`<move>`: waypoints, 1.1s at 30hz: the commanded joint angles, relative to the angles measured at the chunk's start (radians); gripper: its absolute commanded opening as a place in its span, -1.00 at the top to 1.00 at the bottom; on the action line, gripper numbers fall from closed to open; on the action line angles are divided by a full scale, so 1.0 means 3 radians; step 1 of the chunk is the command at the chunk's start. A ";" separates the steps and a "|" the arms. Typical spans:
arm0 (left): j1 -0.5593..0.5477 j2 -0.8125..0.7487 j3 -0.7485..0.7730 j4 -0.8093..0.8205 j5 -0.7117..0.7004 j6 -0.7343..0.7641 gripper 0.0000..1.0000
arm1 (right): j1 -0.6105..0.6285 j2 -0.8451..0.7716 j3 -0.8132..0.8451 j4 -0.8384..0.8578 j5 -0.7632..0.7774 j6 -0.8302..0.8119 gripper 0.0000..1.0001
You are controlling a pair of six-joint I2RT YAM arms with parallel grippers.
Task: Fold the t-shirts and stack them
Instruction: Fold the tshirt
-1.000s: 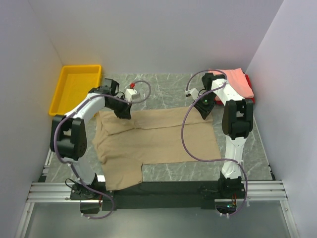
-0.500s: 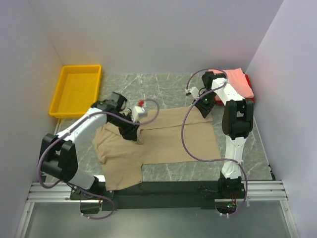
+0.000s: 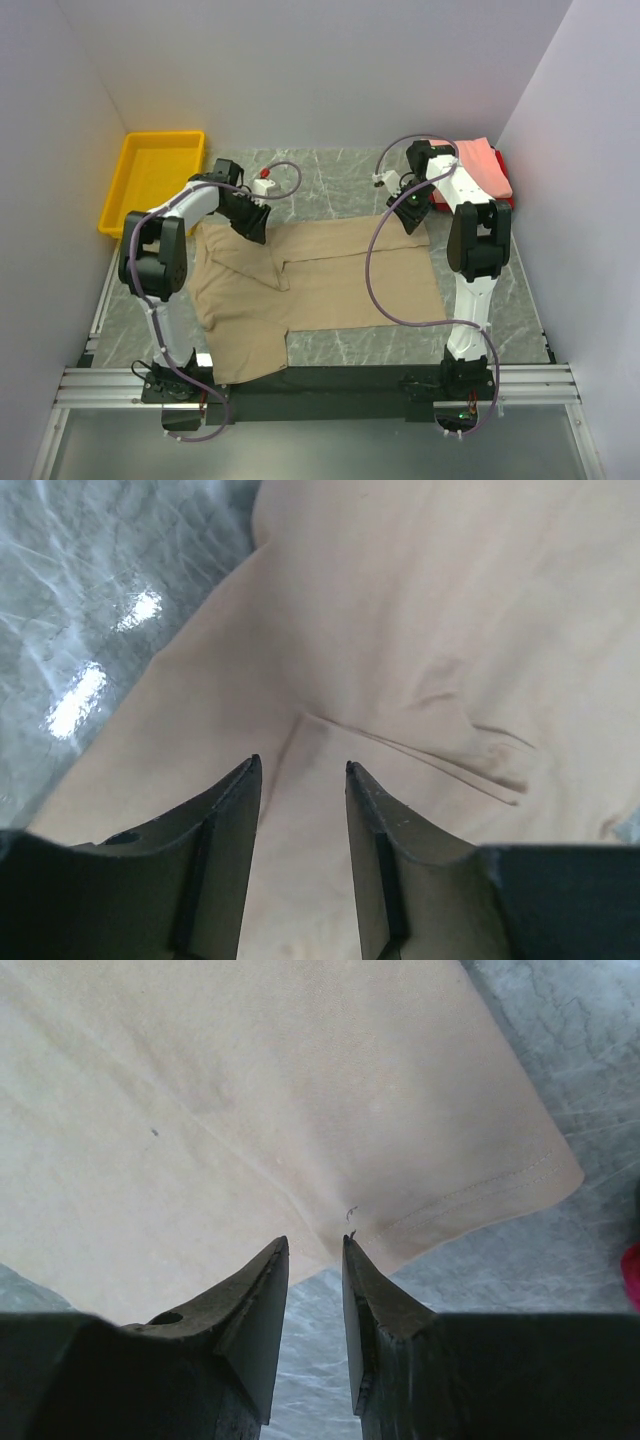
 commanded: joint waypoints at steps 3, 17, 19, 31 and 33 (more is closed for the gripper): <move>-0.0013 0.0221 0.0302 0.0035 -0.0050 -0.0009 0.11 | 0.0023 -0.0073 -0.0034 0.0031 -0.0079 0.0059 0.29; -0.0028 0.0359 0.0169 -0.0220 0.0400 0.0185 0.19 | 0.0008 -0.0027 -0.0024 0.0036 0.0003 0.0033 0.31; -0.0033 0.0380 0.0149 -0.0236 0.0405 0.0206 0.20 | 0.0013 -0.0027 -0.0024 0.0031 0.0003 0.0028 0.31; -0.0044 0.0314 -0.0040 0.0059 0.0237 0.0125 0.14 | 0.0003 -0.0057 -0.0045 0.0015 -0.0017 0.0054 0.31; -0.0044 0.0257 -0.0086 0.0163 0.0160 0.0088 0.07 | 0.0003 -0.0057 -0.0050 0.0005 -0.0028 0.0059 0.31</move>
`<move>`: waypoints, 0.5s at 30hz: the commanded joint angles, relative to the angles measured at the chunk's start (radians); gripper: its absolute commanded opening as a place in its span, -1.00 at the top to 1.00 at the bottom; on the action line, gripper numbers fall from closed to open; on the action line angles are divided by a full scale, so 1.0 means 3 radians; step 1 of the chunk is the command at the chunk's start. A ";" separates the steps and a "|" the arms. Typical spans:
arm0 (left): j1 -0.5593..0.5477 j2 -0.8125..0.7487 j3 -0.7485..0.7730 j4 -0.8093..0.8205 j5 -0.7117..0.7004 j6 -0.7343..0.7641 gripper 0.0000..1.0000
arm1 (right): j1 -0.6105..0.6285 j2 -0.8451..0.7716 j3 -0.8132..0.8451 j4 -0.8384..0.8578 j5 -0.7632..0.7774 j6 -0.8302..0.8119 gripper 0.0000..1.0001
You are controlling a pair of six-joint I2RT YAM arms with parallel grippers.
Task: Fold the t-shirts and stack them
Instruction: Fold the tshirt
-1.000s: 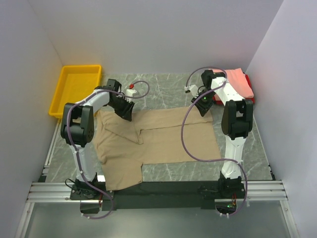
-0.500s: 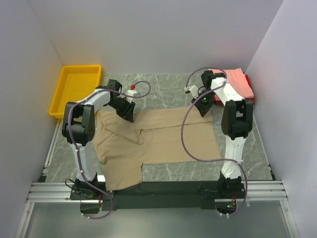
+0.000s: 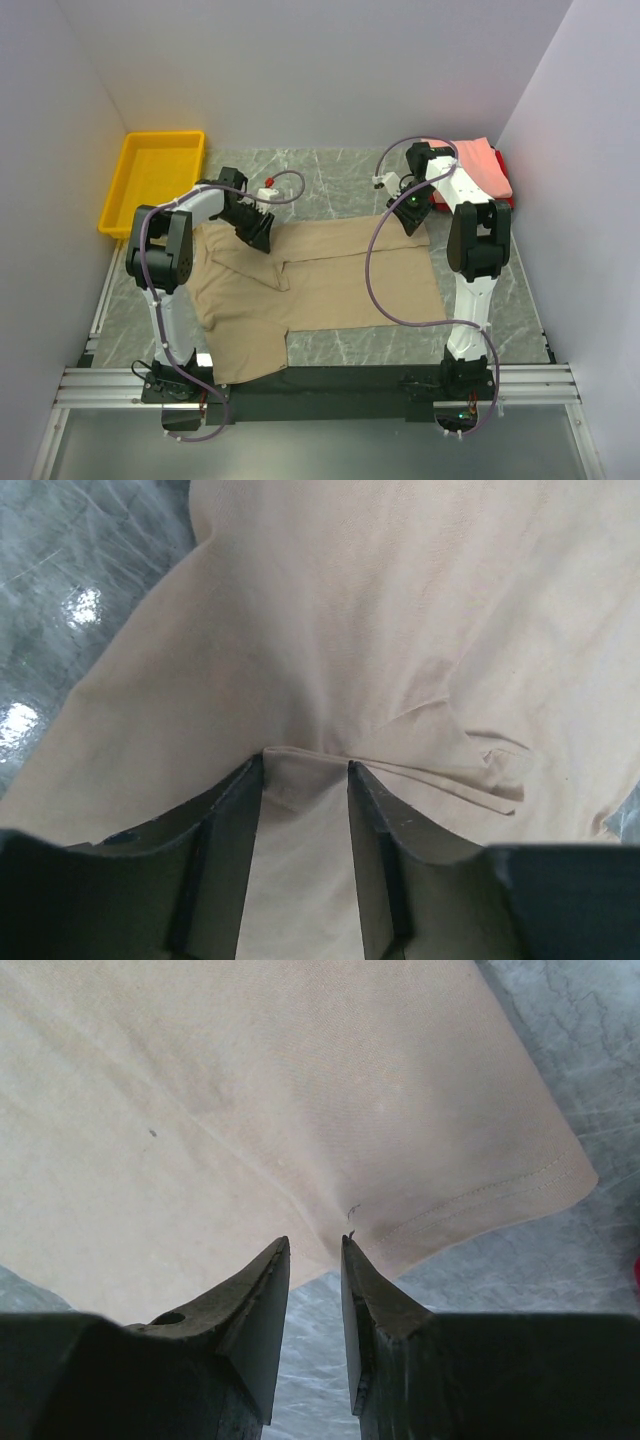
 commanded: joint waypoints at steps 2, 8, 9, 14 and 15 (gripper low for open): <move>-0.0021 -0.0093 -0.0059 0.0196 -0.0077 -0.0054 0.10 | 0.0008 -0.0062 0.0005 -0.0029 -0.0034 0.0040 0.31; -0.0016 -0.0174 -0.0043 0.0068 0.0061 0.0053 0.72 | 0.0008 -0.0083 -0.0026 -0.0009 -0.0003 0.0035 0.31; -0.0021 -0.0255 -0.0068 0.0048 0.0077 0.0078 0.72 | 0.0008 -0.0078 -0.0026 -0.0019 0.0002 0.0030 0.31; -0.0016 -0.0522 -0.0324 -0.0008 0.0092 0.0186 0.40 | 0.0008 -0.0052 -0.0010 -0.0034 0.0002 0.0030 0.31; -0.0016 -0.0603 -0.0365 -0.0008 0.0082 0.0196 0.40 | 0.0008 -0.0052 -0.0016 -0.0029 0.0002 0.0024 0.31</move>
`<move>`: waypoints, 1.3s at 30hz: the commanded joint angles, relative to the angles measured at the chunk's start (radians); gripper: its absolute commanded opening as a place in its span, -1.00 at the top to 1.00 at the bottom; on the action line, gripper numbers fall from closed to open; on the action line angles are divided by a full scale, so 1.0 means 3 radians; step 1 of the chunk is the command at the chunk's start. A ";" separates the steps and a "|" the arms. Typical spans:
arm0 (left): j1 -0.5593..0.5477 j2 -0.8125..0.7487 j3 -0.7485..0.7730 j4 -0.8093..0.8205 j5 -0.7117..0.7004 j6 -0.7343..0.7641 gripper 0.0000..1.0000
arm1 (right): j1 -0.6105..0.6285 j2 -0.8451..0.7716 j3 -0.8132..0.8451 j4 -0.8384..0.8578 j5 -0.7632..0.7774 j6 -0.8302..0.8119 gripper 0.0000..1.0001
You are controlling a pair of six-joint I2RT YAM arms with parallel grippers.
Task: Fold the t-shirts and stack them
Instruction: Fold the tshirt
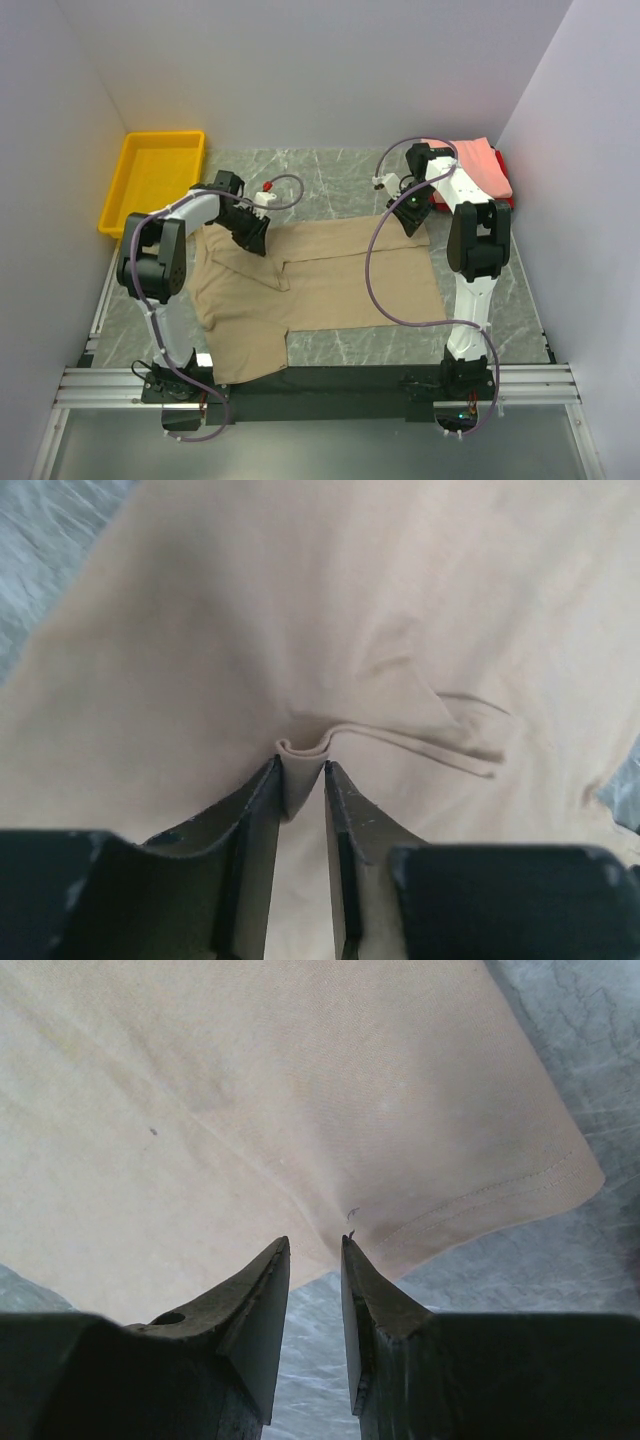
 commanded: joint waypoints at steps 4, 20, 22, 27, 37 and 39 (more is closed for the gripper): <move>-0.0016 -0.0494 -0.0270 -0.0048 0.0105 0.0138 0.66 | 0.0013 -0.0032 0.0001 -0.0030 -0.0006 0.0035 0.31; 0.0020 -0.1552 -0.1195 -0.1080 -0.0068 0.1257 0.99 | 0.0008 -0.0134 -0.0127 -0.0061 -0.0001 -0.0021 0.31; 0.0025 -0.1762 -0.1431 -0.1137 -0.0212 0.1344 0.91 | 0.0008 -0.0170 -0.0152 -0.0087 -0.0006 -0.0042 0.30; 0.0264 -0.1859 -0.1524 -0.1086 -0.0432 0.1222 0.15 | 0.0008 -0.0211 -0.0015 -0.0117 -0.0047 -0.0063 0.30; 0.0634 -0.1384 -0.0639 -0.0305 -0.0257 0.0175 0.00 | 0.0033 0.0091 0.0435 0.0455 0.0229 0.0403 0.56; 0.0634 -0.1139 -0.0543 0.0003 -0.0386 -0.0172 0.08 | 0.0059 0.0213 0.0527 0.0486 0.0331 0.0459 0.62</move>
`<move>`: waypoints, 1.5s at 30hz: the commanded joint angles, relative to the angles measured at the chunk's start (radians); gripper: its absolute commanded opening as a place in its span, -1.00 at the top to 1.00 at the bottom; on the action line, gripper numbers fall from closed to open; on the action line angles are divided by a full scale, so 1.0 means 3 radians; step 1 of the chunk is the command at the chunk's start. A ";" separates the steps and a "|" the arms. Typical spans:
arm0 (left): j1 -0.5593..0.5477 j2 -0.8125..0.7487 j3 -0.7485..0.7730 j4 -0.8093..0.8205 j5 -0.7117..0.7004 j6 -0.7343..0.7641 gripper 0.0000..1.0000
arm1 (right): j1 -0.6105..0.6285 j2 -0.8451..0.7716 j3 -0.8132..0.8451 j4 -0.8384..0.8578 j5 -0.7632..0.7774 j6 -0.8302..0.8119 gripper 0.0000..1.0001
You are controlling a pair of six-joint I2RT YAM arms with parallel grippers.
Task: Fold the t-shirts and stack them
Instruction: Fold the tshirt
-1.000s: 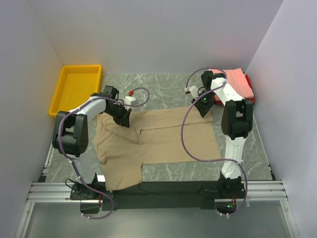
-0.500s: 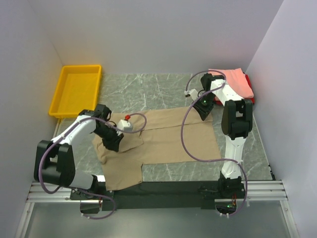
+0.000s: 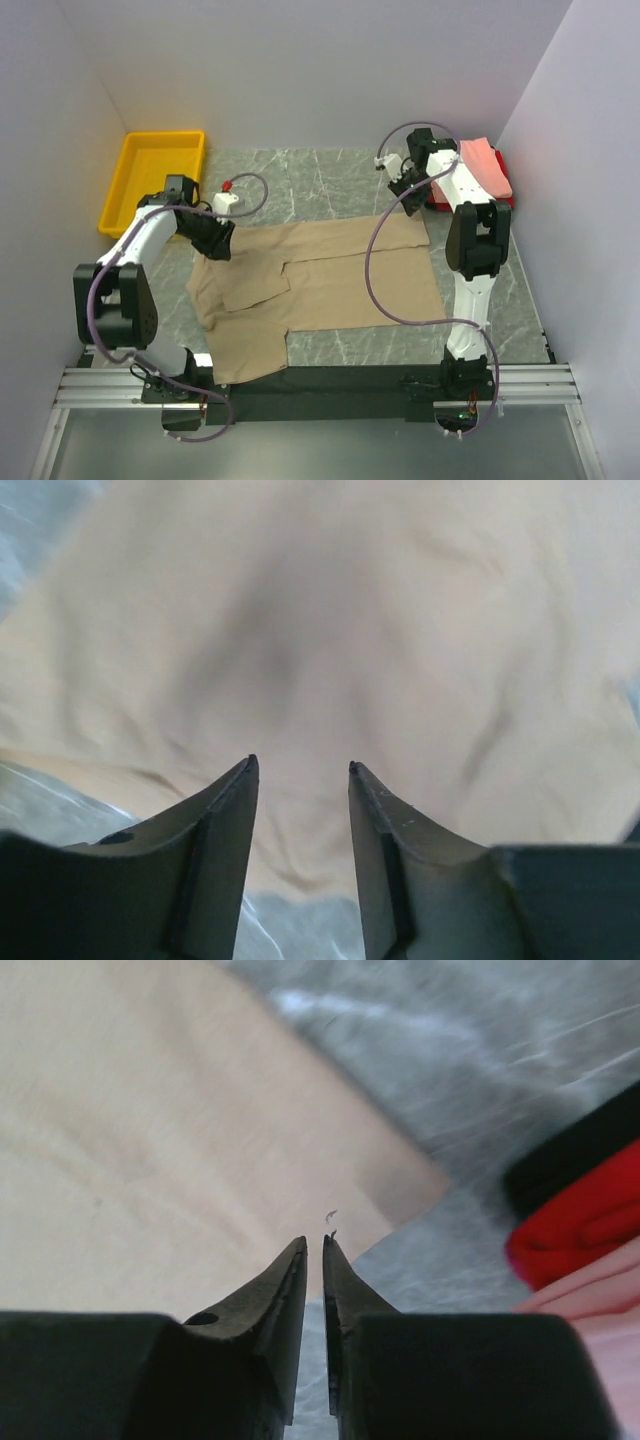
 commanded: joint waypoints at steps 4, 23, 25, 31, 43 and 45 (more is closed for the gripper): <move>0.0003 0.0622 0.0315 0.0769 -0.0481 -0.0983 0.21 | 0.0136 0.0255 0.0068 0.0267 0.0344 0.0220 0.69; 0.0003 0.2145 0.1739 0.0974 -0.1065 -0.1520 0.22 | 0.0197 0.0750 0.0205 0.0875 0.1556 0.0374 0.80; 0.0003 0.2248 0.1919 0.0943 -0.1030 -0.1587 0.18 | 0.0197 0.0817 0.0292 0.1003 0.1725 0.0363 0.80; 0.0003 0.2305 0.2268 0.0937 -0.0759 -0.1664 0.05 | 0.0197 0.0864 0.0620 0.1260 0.1746 0.0409 0.71; 0.0003 0.1119 0.1318 0.0795 -0.0452 -0.1183 -0.14 | 0.0212 -0.0374 -0.0269 0.0575 0.0643 0.0563 0.10; 0.0003 0.0960 0.1032 0.0759 -0.0431 -0.1066 -0.13 | 0.0228 -0.0440 -0.0433 0.0381 0.0520 0.0588 0.16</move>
